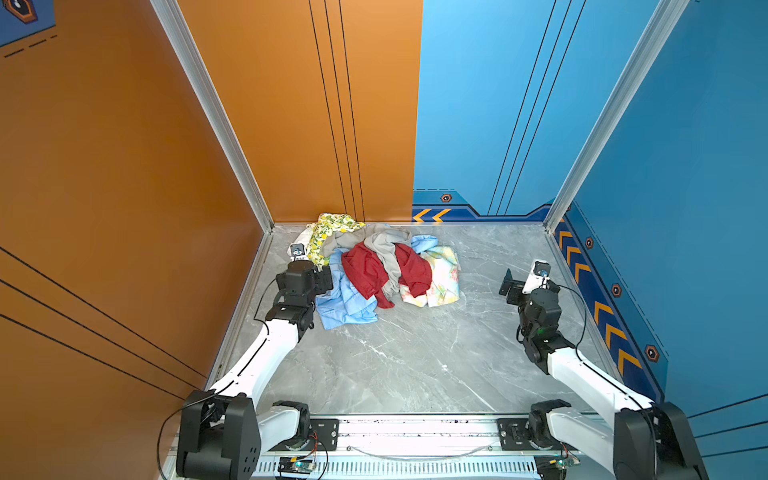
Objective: Pick out a specific cloth from the pile
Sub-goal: 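Reach the left gripper to the light blue shirt while the right gripper nears the pile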
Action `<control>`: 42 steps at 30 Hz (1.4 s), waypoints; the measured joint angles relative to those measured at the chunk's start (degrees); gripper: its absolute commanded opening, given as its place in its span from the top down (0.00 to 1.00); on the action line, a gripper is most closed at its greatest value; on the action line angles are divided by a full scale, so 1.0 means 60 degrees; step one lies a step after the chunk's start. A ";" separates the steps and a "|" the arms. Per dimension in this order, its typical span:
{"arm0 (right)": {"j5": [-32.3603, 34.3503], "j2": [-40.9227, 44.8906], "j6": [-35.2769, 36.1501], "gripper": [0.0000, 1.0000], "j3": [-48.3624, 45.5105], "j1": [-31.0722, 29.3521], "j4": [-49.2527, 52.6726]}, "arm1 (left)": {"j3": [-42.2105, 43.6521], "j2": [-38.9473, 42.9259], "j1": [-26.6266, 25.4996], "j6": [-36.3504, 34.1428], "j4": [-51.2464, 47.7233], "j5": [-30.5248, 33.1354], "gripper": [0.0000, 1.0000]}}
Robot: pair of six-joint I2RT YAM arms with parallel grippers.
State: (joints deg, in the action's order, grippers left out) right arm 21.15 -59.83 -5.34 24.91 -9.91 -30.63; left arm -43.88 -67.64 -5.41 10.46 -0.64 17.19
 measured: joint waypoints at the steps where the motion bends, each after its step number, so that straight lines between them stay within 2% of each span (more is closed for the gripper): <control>1: 0.0000 0.0215 -0.0149 0.00 0.0171 -0.0069 0.0324 | -0.0160 0.0000 0.0127 0.0182 -0.0452 -0.0313 0.03; 5: -0.0135 0.0714 -0.0565 0.00 0.0831 -0.0612 0.1534 | -0.0554 -0.0004 0.0506 0.0892 -0.1931 -0.1625 0.04; 11: -0.1359 0.0750 -0.0565 0.00 0.1140 -0.1767 0.2488 | -0.0816 -0.0007 0.0780 0.1770 -0.3530 -0.3104 0.05; 20: -0.3009 0.0725 0.0463 0.00 0.1140 -0.3934 0.2612 | -0.1104 -0.0608 0.0838 0.2382 -0.4736 -0.4452 0.05; 27: -0.3486 0.0459 0.1049 0.00 0.1122 -0.4605 0.2572 | -0.1104 -0.1173 0.0747 0.2328 -0.5060 -0.4564 0.05; 36: -0.3530 -0.0237 0.1643 0.00 0.1126 -0.5282 0.2554 | -0.1534 -0.2055 0.0062 0.1912 -0.5151 -0.3625 0.06; 42: -0.3526 -0.0579 0.1829 0.00 0.1129 -0.5359 0.2503 | -0.1978 -0.2951 -0.0379 0.1712 -0.5042 -0.2878 0.06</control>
State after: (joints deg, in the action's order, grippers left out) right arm -0.01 -63.31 5.63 31.68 -42.06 -15.62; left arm -55.75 -85.34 -7.68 20.73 -30.89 -0.08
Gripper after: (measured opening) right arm 0.996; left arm 0.937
